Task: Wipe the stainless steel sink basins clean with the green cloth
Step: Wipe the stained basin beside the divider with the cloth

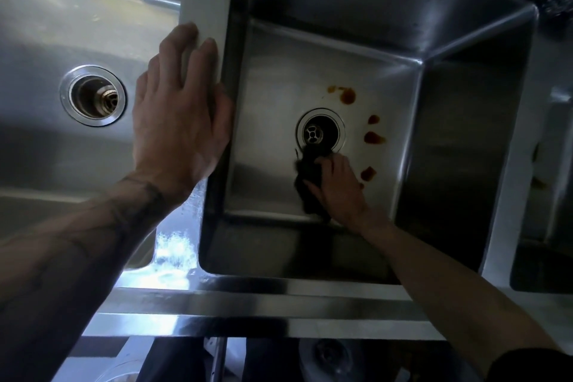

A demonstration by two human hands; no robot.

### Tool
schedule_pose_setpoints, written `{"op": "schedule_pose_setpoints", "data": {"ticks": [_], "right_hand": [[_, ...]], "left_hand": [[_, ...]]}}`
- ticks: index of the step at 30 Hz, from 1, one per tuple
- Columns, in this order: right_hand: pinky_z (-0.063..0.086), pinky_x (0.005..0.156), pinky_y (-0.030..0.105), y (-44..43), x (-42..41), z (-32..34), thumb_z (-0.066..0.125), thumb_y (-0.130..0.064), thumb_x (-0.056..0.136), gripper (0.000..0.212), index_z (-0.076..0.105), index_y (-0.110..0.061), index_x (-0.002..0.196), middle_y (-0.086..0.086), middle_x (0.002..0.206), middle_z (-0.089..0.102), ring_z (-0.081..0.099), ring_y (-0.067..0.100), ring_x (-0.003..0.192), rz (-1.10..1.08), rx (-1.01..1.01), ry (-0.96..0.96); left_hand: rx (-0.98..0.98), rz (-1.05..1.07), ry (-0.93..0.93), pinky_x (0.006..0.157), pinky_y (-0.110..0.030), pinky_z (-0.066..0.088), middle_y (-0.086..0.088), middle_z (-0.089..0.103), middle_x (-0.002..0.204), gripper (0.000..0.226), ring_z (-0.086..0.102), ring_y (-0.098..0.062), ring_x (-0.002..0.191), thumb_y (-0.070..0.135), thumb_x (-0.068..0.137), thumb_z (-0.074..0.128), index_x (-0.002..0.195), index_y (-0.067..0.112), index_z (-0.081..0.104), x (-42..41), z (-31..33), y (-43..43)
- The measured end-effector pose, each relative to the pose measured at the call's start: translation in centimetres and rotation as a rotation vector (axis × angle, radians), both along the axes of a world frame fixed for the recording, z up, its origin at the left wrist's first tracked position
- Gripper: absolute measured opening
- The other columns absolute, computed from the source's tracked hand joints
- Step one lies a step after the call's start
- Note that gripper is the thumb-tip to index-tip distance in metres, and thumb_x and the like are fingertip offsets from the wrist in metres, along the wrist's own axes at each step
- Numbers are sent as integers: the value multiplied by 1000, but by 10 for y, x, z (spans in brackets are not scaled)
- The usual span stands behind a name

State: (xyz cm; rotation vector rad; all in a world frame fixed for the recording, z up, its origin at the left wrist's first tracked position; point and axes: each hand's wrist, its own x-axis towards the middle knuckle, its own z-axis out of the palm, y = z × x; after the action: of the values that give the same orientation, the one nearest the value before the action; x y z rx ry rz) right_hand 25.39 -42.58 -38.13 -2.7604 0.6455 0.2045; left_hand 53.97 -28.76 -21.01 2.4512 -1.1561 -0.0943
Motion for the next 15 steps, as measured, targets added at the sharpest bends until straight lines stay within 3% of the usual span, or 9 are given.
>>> {"op": "schedule_pose_setpoints", "data": {"ticks": [2, 4, 5, 8, 10, 14, 15], "right_hand": [[50, 94, 47, 4, -18, 0, 52, -49, 97, 54, 54, -4, 128, 21, 122, 55, 51, 38, 109, 361, 79, 59], [49, 95, 47, -10, -24, 3, 47, -51, 95, 56, 56, -6, 128, 19, 122, 56, 54, 38, 109, 501, 86, 102], [48, 95, 45, -18, -21, 4, 49, -47, 95, 54, 56, -4, 127, 20, 122, 56, 55, 38, 108, 426, 68, 91], [49, 88, 40, -28, 5, 7, 63, -35, 96, 48, 53, -1, 128, 23, 121, 55, 52, 34, 106, -132, 11, 23], [48, 89, 38, -19, 7, 6, 65, -36, 97, 50, 51, -1, 130, 23, 123, 53, 50, 33, 108, -229, 13, 28], [51, 91, 44, -11, -33, 7, 60, -48, 93, 56, 55, -6, 129, 19, 123, 55, 53, 36, 110, 442, 82, 112], [51, 90, 43, -19, -37, 9, 62, -49, 91, 56, 56, -8, 128, 17, 122, 56, 53, 34, 109, 509, 69, 109]], "left_hand": [[-2, -5, 0, 98, -54, 46, -24, 44, 156, 47, 55, -46, 125, 17, 98, 51, 143, 3, 52, 0, 0, -1], [-3, -8, 4, 99, -54, 46, -24, 44, 156, 47, 55, -47, 126, 17, 98, 51, 143, 3, 52, 0, 0, 0], [-3, -9, 9, 99, -54, 47, -25, 44, 156, 46, 55, -47, 126, 17, 99, 51, 143, 3, 52, 1, 0, 0], [-3, -6, -3, 98, -55, 47, -25, 44, 155, 44, 54, -47, 126, 17, 99, 50, 142, 3, 52, 1, -1, 0], [-7, -8, 0, 97, -55, 48, -25, 44, 155, 44, 55, -47, 125, 17, 100, 50, 141, 3, 53, 1, 0, 0], [-17, -7, 1, 96, -56, 49, -25, 45, 154, 42, 55, -47, 124, 17, 100, 49, 140, 3, 54, 1, 0, -1], [-19, -5, 5, 97, -56, 49, -25, 45, 154, 42, 55, -47, 124, 17, 100, 49, 140, 3, 54, 0, 0, -1]]}}
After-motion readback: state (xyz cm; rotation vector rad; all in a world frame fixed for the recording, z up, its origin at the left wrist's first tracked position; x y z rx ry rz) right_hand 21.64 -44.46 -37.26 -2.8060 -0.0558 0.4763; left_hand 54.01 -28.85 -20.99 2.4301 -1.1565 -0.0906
